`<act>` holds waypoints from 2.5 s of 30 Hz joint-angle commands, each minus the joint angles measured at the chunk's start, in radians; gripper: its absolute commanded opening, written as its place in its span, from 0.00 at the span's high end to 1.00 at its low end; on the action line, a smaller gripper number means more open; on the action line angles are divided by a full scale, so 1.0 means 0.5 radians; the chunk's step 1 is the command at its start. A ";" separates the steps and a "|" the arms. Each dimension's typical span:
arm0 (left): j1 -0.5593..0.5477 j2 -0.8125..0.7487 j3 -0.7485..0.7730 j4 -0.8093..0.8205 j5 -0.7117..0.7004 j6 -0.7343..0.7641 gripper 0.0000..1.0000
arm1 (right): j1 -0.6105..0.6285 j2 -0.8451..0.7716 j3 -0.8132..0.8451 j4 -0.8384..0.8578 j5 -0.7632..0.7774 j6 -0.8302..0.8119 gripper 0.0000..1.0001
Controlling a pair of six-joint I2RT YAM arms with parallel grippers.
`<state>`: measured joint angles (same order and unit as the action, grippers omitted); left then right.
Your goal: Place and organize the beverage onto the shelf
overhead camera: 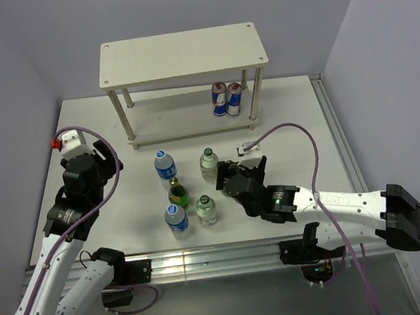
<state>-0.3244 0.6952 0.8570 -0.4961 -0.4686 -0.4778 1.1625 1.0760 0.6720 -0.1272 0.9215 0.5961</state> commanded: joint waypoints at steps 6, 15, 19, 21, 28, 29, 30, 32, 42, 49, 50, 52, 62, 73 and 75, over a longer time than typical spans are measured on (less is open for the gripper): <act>-0.002 -0.034 -0.002 0.081 -0.002 0.051 0.29 | -0.180 0.167 -0.049 0.392 -0.008 -0.072 0.07; -0.002 -0.028 0.001 0.087 -0.005 0.060 0.29 | -0.322 0.244 -0.080 0.482 -0.076 -0.082 0.38; 0.002 -0.031 0.001 0.087 -0.005 0.060 0.29 | -0.328 0.272 -0.086 0.485 -0.088 -0.082 0.51; 0.005 -0.031 -0.002 0.090 -0.002 0.060 0.29 | -0.331 0.284 -0.077 0.475 -0.100 -0.085 0.76; 0.035 -0.025 -0.002 0.093 0.020 0.060 0.29 | -0.337 0.269 0.128 0.270 -0.057 -0.072 1.00; 0.038 -0.028 -0.002 0.093 0.029 0.060 0.29 | -0.334 0.247 0.162 0.218 -0.042 -0.078 1.00; 0.041 -0.031 -0.002 0.093 0.035 0.060 0.29 | -0.334 0.208 0.196 0.163 -0.036 -0.112 1.00; 0.060 -0.031 -0.002 0.096 0.054 0.057 0.29 | -0.337 0.177 0.321 0.065 -0.005 -0.140 1.00; 0.106 -0.056 -0.005 0.109 0.090 0.060 0.29 | -0.340 0.173 0.996 -0.144 0.105 -0.559 1.00; 0.149 -0.068 -0.005 0.103 0.115 0.057 0.28 | -0.441 0.397 1.777 -0.123 0.078 -0.986 1.00; 0.155 -0.071 -0.005 0.103 0.124 0.054 0.28 | -0.478 0.437 1.876 -0.132 0.047 -1.023 1.00; 0.170 -0.080 -0.005 0.102 0.143 0.057 0.24 | -0.521 0.569 2.182 -0.172 0.019 -1.124 1.00; 0.201 -0.096 -0.020 0.109 0.176 0.060 0.06 | -0.773 1.317 3.481 -0.387 -0.063 -1.499 1.00; 0.238 -0.108 -0.030 0.124 0.229 0.066 0.06 | -0.960 1.511 3.694 0.024 -0.180 -1.729 1.00; 0.247 -0.114 -0.030 0.121 0.232 0.066 0.06 | -1.000 1.523 3.703 0.079 -0.214 -1.732 1.00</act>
<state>-0.2115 0.6559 0.8452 -0.4751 -0.3733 -0.4595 0.6849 1.8748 2.4237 -0.3271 0.8616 -0.2184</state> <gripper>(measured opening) 0.939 0.400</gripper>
